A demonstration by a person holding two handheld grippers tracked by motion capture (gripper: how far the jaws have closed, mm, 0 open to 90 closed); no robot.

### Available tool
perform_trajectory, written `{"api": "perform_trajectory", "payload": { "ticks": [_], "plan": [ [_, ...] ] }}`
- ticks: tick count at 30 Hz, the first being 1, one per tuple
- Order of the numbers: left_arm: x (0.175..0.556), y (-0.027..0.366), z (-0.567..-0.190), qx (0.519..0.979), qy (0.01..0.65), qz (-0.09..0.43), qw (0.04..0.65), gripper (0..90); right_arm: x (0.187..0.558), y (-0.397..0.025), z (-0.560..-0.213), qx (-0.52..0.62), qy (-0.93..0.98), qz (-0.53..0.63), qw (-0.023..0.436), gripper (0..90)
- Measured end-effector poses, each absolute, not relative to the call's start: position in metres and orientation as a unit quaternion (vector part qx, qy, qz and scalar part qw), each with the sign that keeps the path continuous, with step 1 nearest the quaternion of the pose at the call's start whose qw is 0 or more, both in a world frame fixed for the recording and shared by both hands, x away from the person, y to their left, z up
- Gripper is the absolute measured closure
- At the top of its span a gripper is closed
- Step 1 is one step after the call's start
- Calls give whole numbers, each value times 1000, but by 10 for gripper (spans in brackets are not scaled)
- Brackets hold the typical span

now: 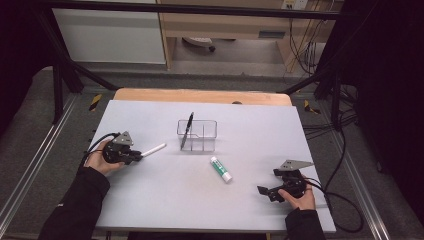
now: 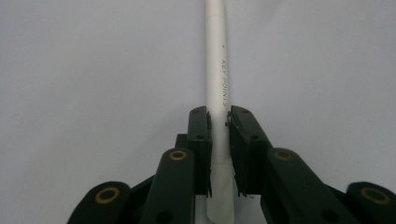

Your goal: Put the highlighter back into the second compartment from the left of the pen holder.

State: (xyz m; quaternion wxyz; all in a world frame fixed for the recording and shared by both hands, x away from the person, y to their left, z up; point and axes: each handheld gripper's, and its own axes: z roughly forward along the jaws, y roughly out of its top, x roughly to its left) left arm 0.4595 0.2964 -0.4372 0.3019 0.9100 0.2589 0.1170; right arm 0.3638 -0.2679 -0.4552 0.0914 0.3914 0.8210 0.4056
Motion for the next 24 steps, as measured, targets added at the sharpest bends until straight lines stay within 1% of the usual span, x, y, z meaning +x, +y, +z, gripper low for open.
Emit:
{"api": "perform_trajectory", "payload": {
  "ticks": [6,12,19,24],
  "plan": [
    [456,300,-430,901,266,124,321,781,364,-268,-455,392,821,406,90,5],
    [446,300,-421,899,262,132,324,782,364,-268,-455,390,821,408,90,5],
    [424,294,-413,896,258,132,335,781,363,-268,-454,390,819,410,91,5],
    [409,282,-409,894,249,130,349,781,364,-267,-453,390,819,411,91,5]
  ]
}}
